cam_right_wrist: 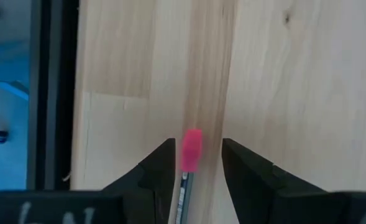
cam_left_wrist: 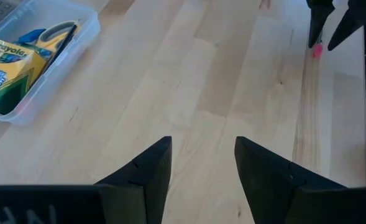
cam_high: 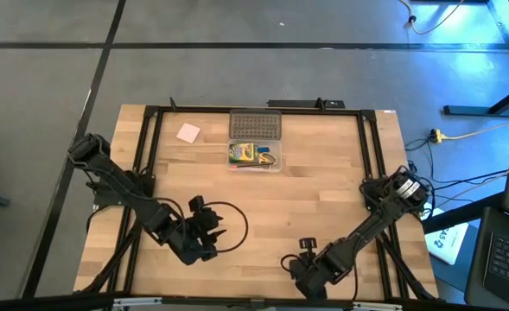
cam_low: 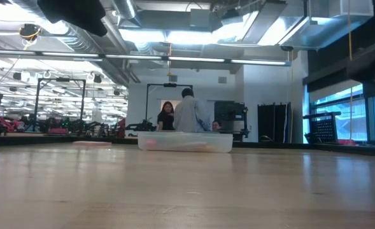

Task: Pack school essentials
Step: Put the black pencil into the black supply box

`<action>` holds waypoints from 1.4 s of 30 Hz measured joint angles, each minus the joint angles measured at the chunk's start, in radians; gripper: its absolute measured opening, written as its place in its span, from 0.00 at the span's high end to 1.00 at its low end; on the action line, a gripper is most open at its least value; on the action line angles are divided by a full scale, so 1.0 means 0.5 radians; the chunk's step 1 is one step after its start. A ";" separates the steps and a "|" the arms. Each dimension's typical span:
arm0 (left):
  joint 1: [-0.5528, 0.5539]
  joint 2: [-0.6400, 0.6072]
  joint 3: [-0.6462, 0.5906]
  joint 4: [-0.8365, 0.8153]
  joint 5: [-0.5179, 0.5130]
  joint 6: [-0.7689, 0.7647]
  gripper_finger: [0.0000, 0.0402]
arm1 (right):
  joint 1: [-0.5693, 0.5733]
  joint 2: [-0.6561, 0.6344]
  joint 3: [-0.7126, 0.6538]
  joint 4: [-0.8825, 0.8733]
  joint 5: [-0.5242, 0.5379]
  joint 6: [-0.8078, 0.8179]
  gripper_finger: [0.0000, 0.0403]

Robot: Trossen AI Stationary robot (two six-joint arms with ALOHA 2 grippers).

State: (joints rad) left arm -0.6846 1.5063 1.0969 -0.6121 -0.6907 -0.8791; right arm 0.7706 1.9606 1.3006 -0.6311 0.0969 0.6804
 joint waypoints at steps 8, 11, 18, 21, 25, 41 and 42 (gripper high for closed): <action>0.001 0.000 0.000 0.000 -0.001 0.001 0.58 | 0.022 0.003 0.000 0.001 -0.002 -0.007 0.67; 0.001 0.000 0.000 0.001 -0.002 0.000 0.58 | 0.023 0.033 0.000 -0.006 -0.004 -0.009 0.67; 0.001 0.000 0.000 0.002 -0.002 0.000 0.58 | 0.024 0.102 0.006 -0.001 -0.011 -0.017 0.67; 0.001 0.000 0.000 0.002 -0.002 0.000 0.58 | 0.024 0.103 0.006 -0.003 -0.010 -0.016 0.67; 0.001 0.000 0.000 0.002 -0.002 0.000 0.58 | 0.026 0.105 0.006 -0.008 0.043 -0.015 0.68; 0.001 0.000 0.000 0.003 -0.002 0.000 0.58 | 0.012 0.108 0.004 -0.018 0.108 0.019 0.93; 0.001 0.000 0.000 0.003 -0.002 0.000 0.58 | 0.006 0.108 0.004 -0.018 0.119 0.038 0.92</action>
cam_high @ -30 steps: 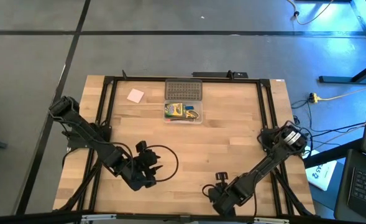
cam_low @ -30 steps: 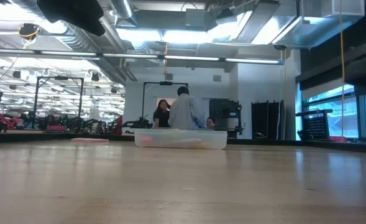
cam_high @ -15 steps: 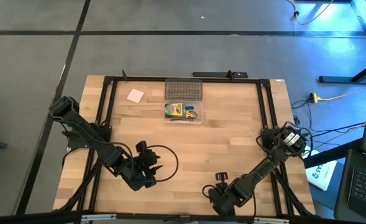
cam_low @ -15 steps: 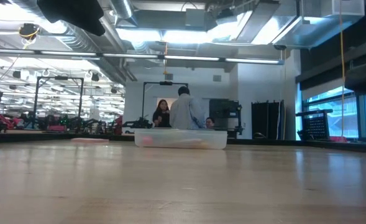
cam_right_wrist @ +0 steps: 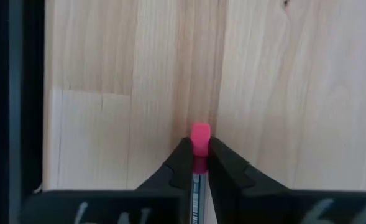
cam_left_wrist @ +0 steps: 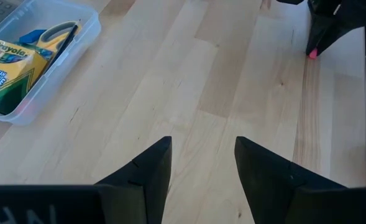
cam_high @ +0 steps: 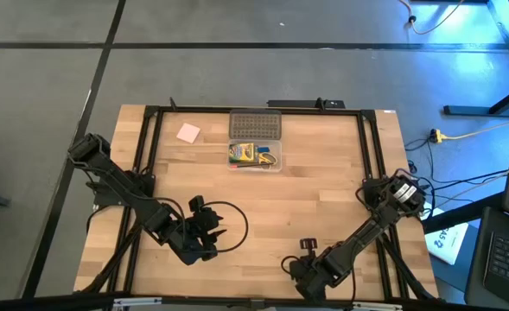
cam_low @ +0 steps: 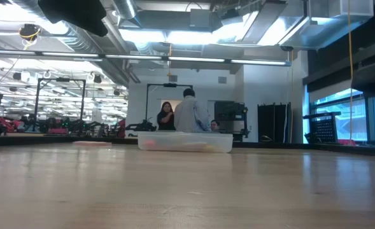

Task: Pack school essentials
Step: Put the black pencil into the black supply box

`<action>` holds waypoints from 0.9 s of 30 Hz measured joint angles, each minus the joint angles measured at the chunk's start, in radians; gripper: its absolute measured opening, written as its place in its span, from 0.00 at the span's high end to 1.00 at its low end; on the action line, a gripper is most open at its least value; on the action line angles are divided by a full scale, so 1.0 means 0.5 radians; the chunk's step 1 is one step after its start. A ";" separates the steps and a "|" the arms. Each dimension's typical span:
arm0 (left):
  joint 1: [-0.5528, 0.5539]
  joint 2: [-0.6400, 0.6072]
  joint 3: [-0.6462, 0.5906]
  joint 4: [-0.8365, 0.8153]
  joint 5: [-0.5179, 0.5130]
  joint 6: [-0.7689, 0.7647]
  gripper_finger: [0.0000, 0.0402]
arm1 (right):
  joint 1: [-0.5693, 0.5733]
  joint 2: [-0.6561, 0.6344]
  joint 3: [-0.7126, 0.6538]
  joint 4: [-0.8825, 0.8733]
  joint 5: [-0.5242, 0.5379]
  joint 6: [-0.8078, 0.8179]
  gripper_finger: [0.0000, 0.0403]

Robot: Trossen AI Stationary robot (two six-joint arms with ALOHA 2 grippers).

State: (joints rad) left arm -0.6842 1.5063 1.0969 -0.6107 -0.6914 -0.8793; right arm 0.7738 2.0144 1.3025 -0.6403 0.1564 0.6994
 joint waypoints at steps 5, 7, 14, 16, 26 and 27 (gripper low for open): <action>0.000 0.000 0.000 0.000 0.000 0.000 0.58 | -0.063 0.010 0.040 -0.047 0.042 -0.058 0.88; 0.001 0.000 0.000 0.000 0.000 0.000 0.58 | -0.106 0.010 0.069 -0.079 0.089 -0.149 0.88; 0.001 0.000 0.000 0.000 0.000 0.000 0.58 | -0.283 0.008 0.231 -0.119 0.053 -0.441 0.89; 0.000 0.000 0.000 -0.001 0.000 0.000 0.58 | -0.343 0.008 0.299 -0.144 0.056 -0.565 0.89; 0.001 0.000 0.000 -0.002 -0.007 -0.016 0.58 | -0.694 0.002 0.798 -0.558 0.069 -1.219 0.89; 0.001 0.000 0.000 -0.002 -0.011 -0.016 0.58 | -0.733 0.002 0.840 -0.571 0.068 -1.286 0.89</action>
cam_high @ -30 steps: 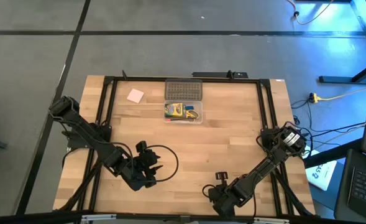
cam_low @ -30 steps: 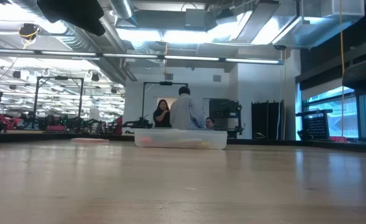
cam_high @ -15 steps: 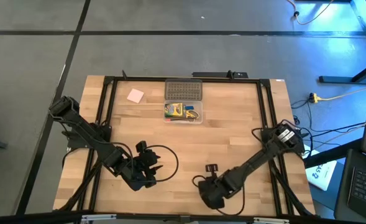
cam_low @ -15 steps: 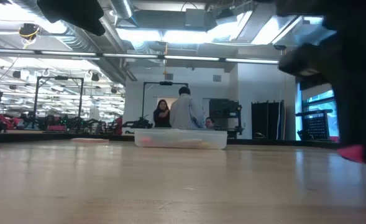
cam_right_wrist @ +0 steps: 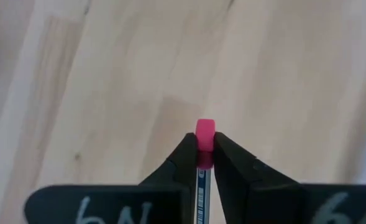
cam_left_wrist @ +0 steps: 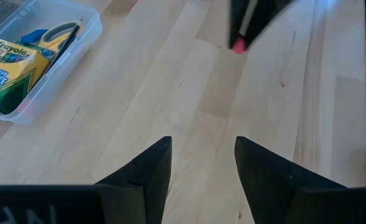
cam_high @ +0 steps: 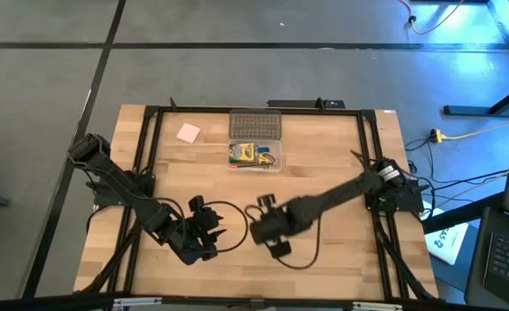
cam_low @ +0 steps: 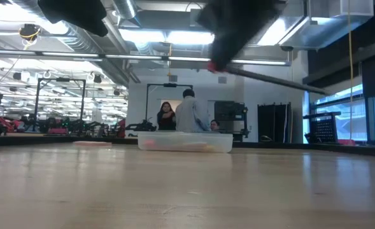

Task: Pack school essentials
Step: Put the black pencil into the black supply box

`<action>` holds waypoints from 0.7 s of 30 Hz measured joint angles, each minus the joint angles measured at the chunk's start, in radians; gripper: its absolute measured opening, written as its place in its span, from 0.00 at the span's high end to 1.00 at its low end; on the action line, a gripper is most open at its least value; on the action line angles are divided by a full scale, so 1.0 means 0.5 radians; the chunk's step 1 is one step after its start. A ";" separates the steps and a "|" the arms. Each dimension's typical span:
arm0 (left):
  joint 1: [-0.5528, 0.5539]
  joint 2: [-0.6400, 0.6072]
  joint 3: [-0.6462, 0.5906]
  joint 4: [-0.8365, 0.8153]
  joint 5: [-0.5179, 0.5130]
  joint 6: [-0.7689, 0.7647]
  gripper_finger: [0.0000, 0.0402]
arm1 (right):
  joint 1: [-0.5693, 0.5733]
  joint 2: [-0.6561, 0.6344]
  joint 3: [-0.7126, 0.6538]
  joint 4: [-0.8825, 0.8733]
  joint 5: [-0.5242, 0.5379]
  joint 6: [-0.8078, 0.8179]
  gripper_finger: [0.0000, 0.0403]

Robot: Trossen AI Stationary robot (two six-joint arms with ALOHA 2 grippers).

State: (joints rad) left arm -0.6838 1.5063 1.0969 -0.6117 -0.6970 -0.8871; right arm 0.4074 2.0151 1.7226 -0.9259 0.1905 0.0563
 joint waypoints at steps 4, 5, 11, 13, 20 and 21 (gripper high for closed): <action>0.000 0.000 0.000 -0.012 -0.004 0.000 0.58 | -0.161 -0.004 0.104 -0.002 -0.079 -0.235 0.89; -0.001 0.000 0.000 -0.016 -0.007 0.000 0.58 | -0.207 -0.004 0.116 -0.001 -0.107 -0.279 0.89; 0.006 0.000 0.000 -0.100 -0.133 0.000 0.58 | -0.498 -0.004 0.171 0.024 -0.168 -0.453 0.89; 0.012 0.000 0.000 -0.152 -0.200 -0.002 0.58 | -0.604 -0.004 0.181 0.110 -0.294 -0.519 0.89; 0.057 0.000 0.000 -0.294 -0.359 -0.004 0.58 | -0.895 0.002 0.176 0.370 -0.520 -0.788 0.89; 0.068 0.000 0.000 -0.321 -0.366 -0.005 0.58 | -0.927 0.002 0.174 0.394 -0.522 -0.807 0.89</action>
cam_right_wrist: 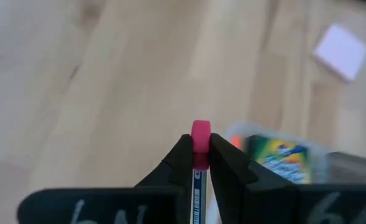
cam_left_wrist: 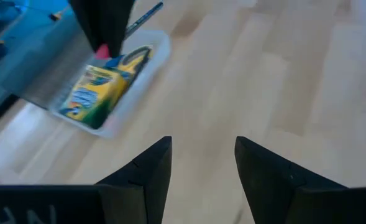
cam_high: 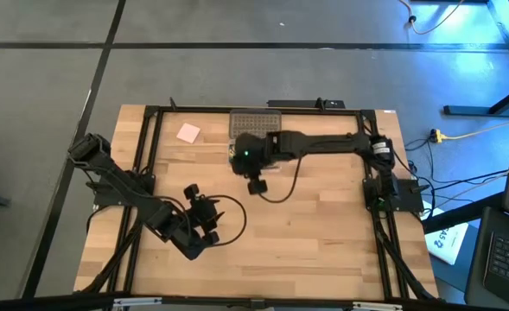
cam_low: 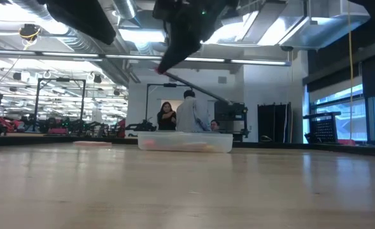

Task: Pack school essentials
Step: Put the black pencil into the black supply box

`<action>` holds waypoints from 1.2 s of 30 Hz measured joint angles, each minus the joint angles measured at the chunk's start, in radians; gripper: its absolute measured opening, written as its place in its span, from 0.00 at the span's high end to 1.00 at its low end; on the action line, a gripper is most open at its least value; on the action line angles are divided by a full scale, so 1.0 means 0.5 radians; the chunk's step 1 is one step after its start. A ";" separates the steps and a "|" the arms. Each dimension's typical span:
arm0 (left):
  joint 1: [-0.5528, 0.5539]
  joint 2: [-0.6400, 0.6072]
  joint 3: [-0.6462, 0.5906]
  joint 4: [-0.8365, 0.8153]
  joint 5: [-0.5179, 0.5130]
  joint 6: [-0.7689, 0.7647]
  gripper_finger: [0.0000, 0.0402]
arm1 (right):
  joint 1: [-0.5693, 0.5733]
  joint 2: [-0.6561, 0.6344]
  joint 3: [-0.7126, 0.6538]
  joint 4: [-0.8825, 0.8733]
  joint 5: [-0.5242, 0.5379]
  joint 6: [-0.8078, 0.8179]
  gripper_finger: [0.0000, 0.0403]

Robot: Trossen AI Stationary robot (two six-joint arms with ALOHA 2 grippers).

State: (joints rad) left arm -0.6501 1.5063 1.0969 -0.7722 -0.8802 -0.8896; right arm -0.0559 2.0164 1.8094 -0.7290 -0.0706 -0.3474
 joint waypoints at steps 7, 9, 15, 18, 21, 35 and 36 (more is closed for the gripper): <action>0.089 0.000 0.000 -0.108 -0.004 -0.002 0.58 | -0.164 0.036 -0.001 0.166 -0.112 -0.087 0.89; 0.113 0.000 0.000 -0.140 -0.003 -0.002 0.58 | -0.187 0.077 -0.001 0.168 -0.156 -0.088 0.89; 0.179 -0.001 0.000 -0.240 -0.056 0.001 0.58 | -0.218 0.208 -0.004 0.199 -0.165 -0.104 0.89; 0.222 -0.001 0.000 -0.276 -0.057 0.002 0.58 | -0.247 0.255 -0.004 0.232 -0.161 -0.107 0.89; 0.265 -0.001 0.001 -0.293 -0.059 0.010 0.58 | -0.280 0.282 -0.004 0.261 -0.161 -0.098 0.89; 0.428 -0.001 0.001 -0.494 -0.056 0.013 0.58 | -0.332 0.323 -0.002 0.259 -0.163 0.138 0.89; 0.436 -0.001 0.001 -0.502 -0.056 0.014 0.58 | -0.332 0.329 -0.003 0.247 -0.161 0.147 0.89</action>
State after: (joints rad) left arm -0.4320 1.5059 1.0972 -1.0235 -0.9085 -0.8828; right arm -0.2220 2.1810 1.8080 -0.6053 -0.1513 -0.2740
